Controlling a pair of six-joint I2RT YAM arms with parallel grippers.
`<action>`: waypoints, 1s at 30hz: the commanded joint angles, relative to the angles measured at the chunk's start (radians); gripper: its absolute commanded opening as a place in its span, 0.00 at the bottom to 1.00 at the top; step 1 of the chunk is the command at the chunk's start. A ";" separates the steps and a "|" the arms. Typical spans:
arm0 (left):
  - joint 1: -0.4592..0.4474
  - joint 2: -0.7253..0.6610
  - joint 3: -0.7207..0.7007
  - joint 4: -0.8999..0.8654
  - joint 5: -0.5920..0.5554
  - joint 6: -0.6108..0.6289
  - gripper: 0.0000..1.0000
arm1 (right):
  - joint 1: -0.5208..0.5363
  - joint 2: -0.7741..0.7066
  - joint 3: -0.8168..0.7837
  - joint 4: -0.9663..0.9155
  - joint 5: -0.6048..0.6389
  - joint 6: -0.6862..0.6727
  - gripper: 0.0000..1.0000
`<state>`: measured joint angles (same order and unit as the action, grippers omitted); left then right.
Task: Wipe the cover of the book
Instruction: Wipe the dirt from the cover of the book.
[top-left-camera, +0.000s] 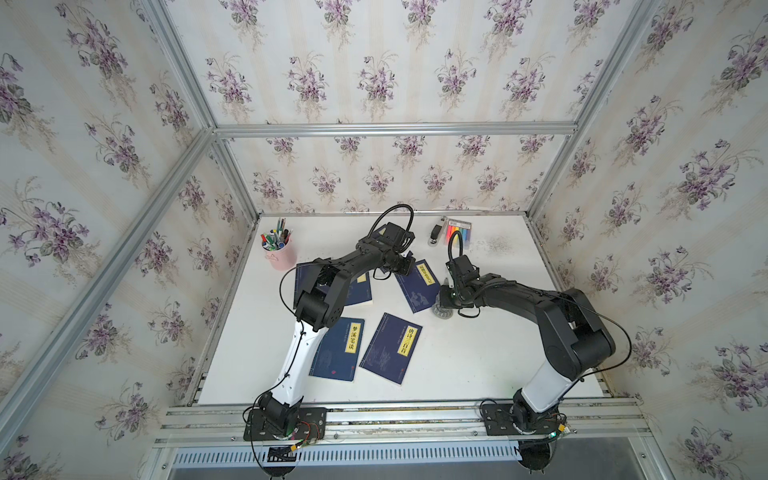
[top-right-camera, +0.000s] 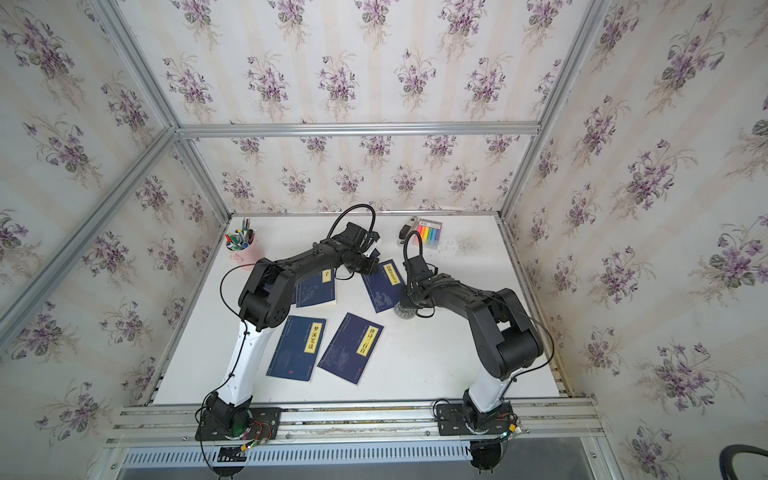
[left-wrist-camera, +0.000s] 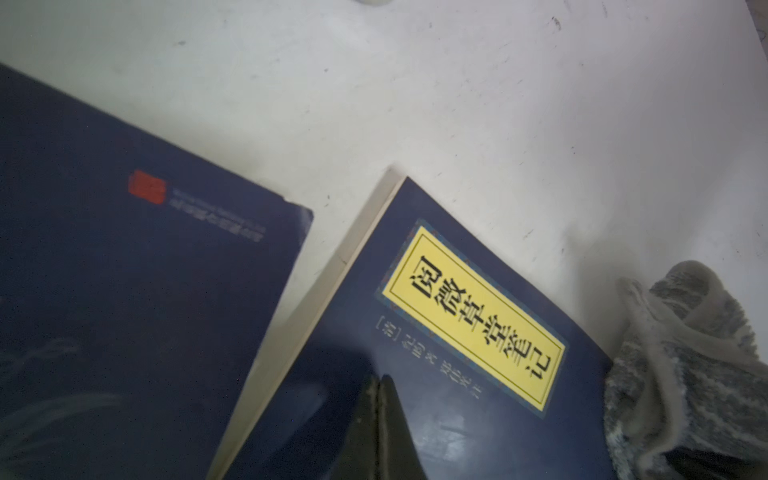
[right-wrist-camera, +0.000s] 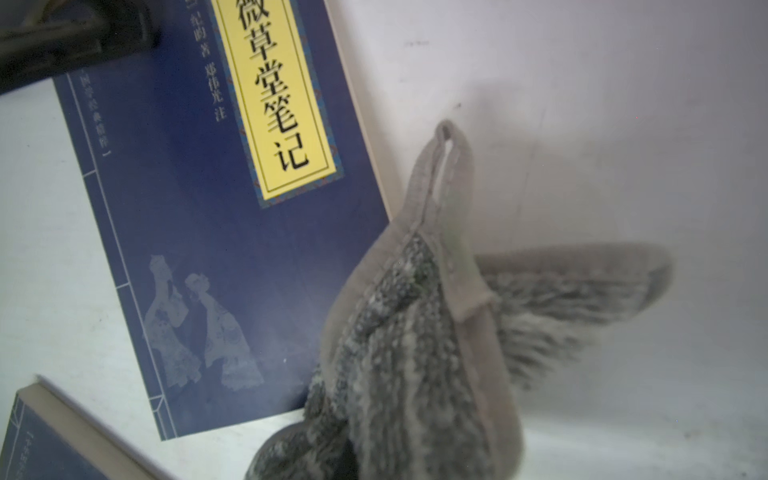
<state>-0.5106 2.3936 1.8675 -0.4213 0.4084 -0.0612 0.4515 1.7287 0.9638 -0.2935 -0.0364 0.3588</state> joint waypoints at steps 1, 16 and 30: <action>-0.009 0.025 -0.016 -0.175 0.001 0.011 0.00 | 0.004 0.013 0.029 0.035 -0.043 -0.024 0.00; -0.009 0.023 -0.016 -0.175 0.004 0.014 0.00 | 0.006 -0.084 0.061 0.018 -0.079 -0.044 0.00; -0.009 0.022 -0.018 -0.172 0.001 0.008 0.00 | 0.005 0.113 0.097 0.113 -0.134 -0.040 0.00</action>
<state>-0.5110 2.3920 1.8622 -0.4141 0.4049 -0.0532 0.4553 1.8496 1.0878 -0.1905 -0.1509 0.3180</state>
